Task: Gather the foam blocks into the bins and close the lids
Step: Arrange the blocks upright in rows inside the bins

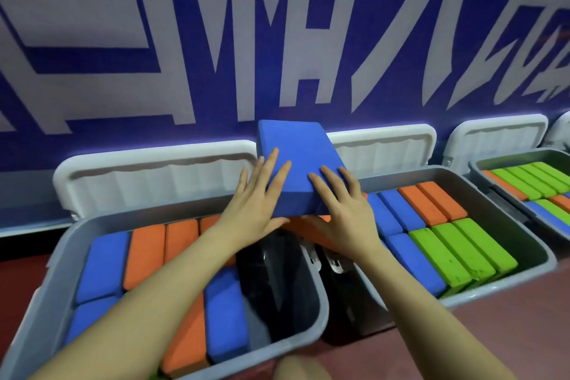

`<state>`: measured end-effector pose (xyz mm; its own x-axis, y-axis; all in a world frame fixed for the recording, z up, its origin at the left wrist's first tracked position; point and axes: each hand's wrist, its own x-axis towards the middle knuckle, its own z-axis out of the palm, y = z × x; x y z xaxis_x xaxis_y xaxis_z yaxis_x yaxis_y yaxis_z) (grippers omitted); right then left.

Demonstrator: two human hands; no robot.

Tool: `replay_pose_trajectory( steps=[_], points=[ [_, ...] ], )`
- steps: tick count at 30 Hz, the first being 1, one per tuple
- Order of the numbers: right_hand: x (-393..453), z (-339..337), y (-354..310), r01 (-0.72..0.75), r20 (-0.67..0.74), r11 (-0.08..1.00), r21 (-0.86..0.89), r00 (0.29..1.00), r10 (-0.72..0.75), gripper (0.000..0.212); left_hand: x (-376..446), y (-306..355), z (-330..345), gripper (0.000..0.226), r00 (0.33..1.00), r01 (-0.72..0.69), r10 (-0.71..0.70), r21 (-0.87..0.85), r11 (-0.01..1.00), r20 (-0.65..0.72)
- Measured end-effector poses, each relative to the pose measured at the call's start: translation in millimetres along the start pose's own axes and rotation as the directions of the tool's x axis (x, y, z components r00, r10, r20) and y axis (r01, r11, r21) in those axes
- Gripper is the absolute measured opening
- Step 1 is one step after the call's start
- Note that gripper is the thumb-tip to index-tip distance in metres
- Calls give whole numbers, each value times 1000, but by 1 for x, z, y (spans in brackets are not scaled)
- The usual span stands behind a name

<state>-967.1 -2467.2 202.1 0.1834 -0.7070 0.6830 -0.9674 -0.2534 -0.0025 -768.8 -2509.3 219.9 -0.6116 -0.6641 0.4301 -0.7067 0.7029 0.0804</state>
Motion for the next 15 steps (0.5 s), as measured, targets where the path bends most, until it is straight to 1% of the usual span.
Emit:
replay_pose_trajectory(
  steps=[2,4,7,9,11,12,13,14,15],
  points=[
    [15,-6,-7,38,-10,999,27,999,-38,66,-3,-11,-11,110,989,-64,73,81,995,-125],
    [27,-7,-14,39,-22,995,97,999,-37,67,-5,-22,-23,102,974,-109,135,147,983,-183],
    [36,-3,-26,80,-61,964,253,996,-67,67,-12,-36,-32,78,964,-107,153,208,972,-219],
    [40,1,-33,101,-75,937,334,994,-80,69,-22,-41,-34,71,959,-69,125,220,973,-256],
    [40,9,-38,55,-54,921,385,998,-37,73,-33,-46,-36,69,946,44,23,198,979,-324],
    [39,15,-38,-4,-22,914,407,1000,14,75,-38,-49,-36,70,929,127,-61,161,979,-365],
    [36,22,-38,-90,37,900,426,996,82,75,-44,-51,-36,71,907,214,-154,113,970,-392],
    [33,28,-37,-193,126,878,438,980,152,73,-48,-54,-35,73,884,293,-244,66,954,-399],
    [30,35,-35,-287,227,856,429,952,206,70,-53,-56,-34,74,862,364,-325,30,931,-389]
  ],
)
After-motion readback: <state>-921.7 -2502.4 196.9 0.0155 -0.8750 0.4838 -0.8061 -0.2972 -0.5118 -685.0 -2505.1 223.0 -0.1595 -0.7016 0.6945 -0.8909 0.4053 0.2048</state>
